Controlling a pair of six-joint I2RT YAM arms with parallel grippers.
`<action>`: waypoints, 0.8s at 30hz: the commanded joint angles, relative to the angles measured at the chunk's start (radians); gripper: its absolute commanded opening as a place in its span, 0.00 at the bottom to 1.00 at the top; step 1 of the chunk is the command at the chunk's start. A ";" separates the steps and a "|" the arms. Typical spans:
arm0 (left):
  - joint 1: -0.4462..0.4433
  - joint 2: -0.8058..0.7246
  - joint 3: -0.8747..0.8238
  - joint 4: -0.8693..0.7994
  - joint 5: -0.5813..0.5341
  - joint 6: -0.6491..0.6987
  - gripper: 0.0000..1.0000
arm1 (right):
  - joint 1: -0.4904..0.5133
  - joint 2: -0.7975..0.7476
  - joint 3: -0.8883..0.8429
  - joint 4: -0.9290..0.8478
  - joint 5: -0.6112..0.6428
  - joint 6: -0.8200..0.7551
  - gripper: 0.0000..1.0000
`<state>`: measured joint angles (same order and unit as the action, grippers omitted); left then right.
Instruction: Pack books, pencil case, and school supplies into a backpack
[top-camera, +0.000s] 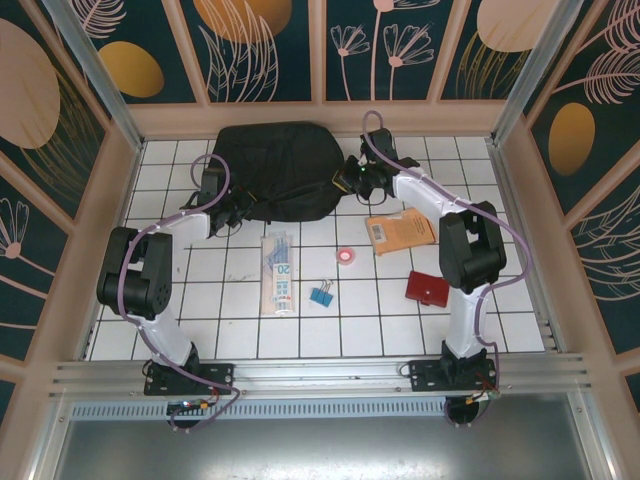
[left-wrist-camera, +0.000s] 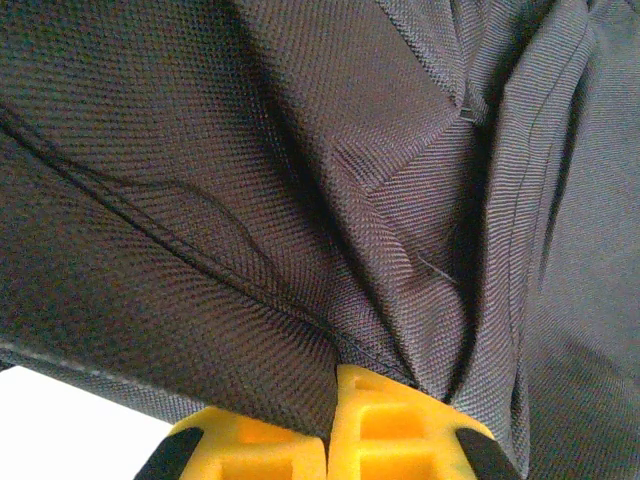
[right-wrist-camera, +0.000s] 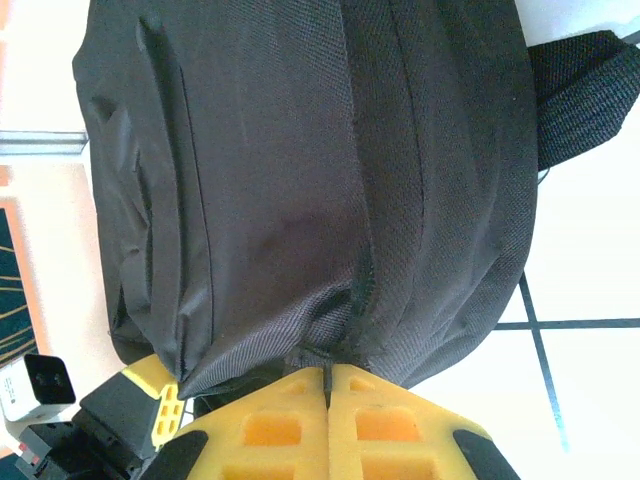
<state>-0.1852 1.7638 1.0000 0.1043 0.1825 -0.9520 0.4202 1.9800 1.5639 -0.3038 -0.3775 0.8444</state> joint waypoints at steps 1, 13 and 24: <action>0.003 -0.035 -0.005 0.011 -0.001 0.038 0.00 | -0.006 -0.010 0.004 -0.038 0.047 -0.048 0.06; -0.003 -0.024 -0.021 0.045 0.031 0.054 0.00 | -0.009 -0.008 0.008 -0.083 0.038 -0.028 0.55; -0.017 -0.012 -0.013 0.037 0.031 0.066 0.00 | 0.005 0.086 0.105 -0.088 0.004 0.013 0.52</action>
<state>-0.1944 1.7607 0.9878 0.1204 0.2012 -0.9276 0.4168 2.0476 1.6436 -0.3817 -0.3511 0.8391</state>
